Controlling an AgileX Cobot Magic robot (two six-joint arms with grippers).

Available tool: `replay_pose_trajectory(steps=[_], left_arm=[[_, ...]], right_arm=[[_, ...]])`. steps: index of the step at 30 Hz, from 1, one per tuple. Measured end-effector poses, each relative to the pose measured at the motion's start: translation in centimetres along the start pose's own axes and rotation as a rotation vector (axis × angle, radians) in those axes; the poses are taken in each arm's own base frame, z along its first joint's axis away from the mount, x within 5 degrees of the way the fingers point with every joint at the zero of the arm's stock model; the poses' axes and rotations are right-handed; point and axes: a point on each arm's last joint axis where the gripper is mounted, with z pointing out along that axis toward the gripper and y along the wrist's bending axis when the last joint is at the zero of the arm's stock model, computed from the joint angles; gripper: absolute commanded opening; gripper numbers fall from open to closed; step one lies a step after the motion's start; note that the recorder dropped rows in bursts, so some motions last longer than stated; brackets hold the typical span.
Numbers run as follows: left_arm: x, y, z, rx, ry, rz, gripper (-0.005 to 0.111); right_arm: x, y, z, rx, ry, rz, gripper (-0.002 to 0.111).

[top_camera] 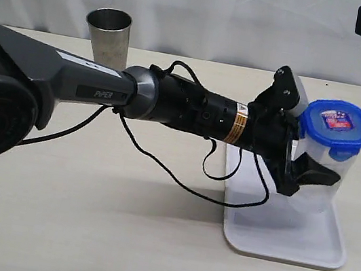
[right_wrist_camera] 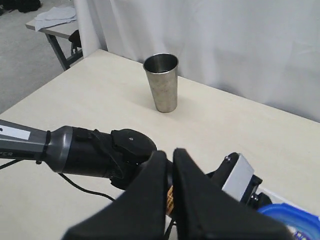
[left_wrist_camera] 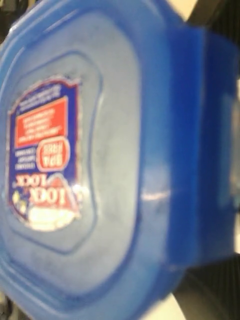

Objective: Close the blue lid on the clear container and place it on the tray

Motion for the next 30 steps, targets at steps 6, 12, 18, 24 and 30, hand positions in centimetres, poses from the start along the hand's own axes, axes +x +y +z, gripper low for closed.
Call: replay_pose_trajectory(steps=[6,12,18,24,30], left_arm=[[2.1,-0.2,0.4,0.050,0.040,-0.008,0.000],[1.6,0.9,0.6,-0.017,0.106,0.113,0.000],[-0.8,2.7,0.9,-0.098,0.109,0.172,0.000],[-1.7,3.9,2.0,-0.088,0.088,0.144,0.000],[0.3,4.9,3.0,-0.082,0.108,0.087,0.000]], right_arm=[[-0.1,0.0,0.0,0.005,-0.008,0.000,0.005],[-0.1,0.0,0.0,0.005,-0.008,0.000,0.005],[-0.1,-0.1,0.0,0.006,-0.010,0.000,0.005],[-0.1,-0.1,0.0,0.006,-0.010,0.002,0.005],[-0.1,-0.1,0.0,0.006,-0.010,0.002,0.005]])
